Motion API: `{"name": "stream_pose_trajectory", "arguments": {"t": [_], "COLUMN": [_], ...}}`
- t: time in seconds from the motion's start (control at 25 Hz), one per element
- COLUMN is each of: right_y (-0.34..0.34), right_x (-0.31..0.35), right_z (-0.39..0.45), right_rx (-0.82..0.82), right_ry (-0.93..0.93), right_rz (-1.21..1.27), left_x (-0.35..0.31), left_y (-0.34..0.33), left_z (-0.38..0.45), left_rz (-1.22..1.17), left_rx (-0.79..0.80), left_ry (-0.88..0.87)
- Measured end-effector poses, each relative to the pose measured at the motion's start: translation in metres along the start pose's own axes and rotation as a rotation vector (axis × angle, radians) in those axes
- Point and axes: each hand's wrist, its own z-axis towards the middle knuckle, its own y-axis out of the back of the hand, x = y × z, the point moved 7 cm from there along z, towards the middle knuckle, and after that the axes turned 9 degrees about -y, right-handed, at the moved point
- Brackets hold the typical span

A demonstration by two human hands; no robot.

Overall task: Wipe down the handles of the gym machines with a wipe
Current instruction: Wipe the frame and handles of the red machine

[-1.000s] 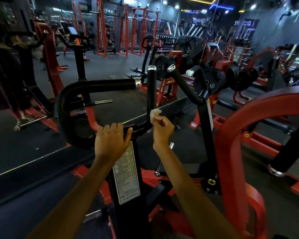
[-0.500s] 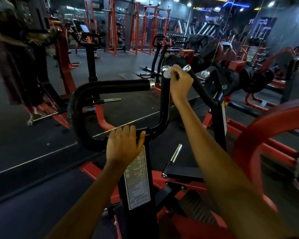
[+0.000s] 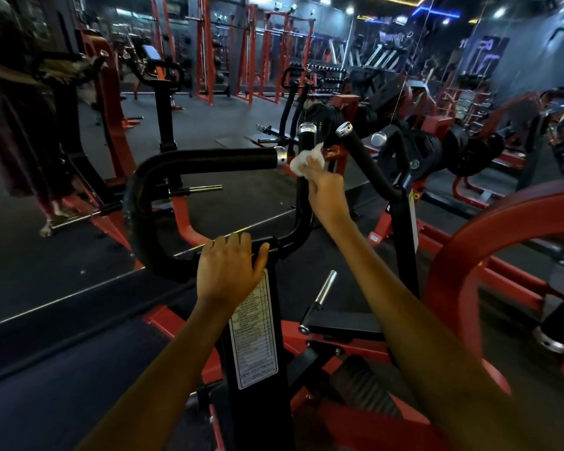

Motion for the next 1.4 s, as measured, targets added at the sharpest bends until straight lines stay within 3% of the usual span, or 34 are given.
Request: {"name": "stream_pose_trajectory", "arguments": {"t": [0.16, 0.28, 0.48, 0.64, 0.88, 1.04, 1.4], "right_y": [-0.002, 0.011, 0.053, 0.015, 0.017, 0.005, -0.017], "right_x": [0.000, 0.005, 0.031, 0.031, 0.031, 0.031, 0.015], "right_z": [-0.044, -0.036, 0.049, 0.070, 0.075, 0.049, -0.033], "right_rx": [0.006, 0.070, -0.177, -0.046, 0.138, 0.257, 0.261], "right_ry": [0.079, 0.018, 0.009, 0.070, 0.066, 0.078, 0.241], "right_rz": [-0.112, -0.225, -0.092, -0.303, -0.163, -0.226, -0.355], "left_x": [0.000, 0.000, 0.000, -0.001, 0.000, 0.000, 0.001], "left_y": [-0.001, -0.002, -0.002, -0.001, -0.002, -0.001, -0.001], "left_z": [-0.001, -0.001, 0.000, 0.000, 0.001, 0.000, 0.000], "left_rz": [-0.022, -0.006, 0.009, 0.023, -0.003, -0.009, -0.020], "left_rx": [0.038, 0.062, 0.062, 0.044, 0.059, 0.105, 0.152], "left_ry": [0.004, 0.015, 0.016, 0.010, 0.020, 0.030, 0.034]}}
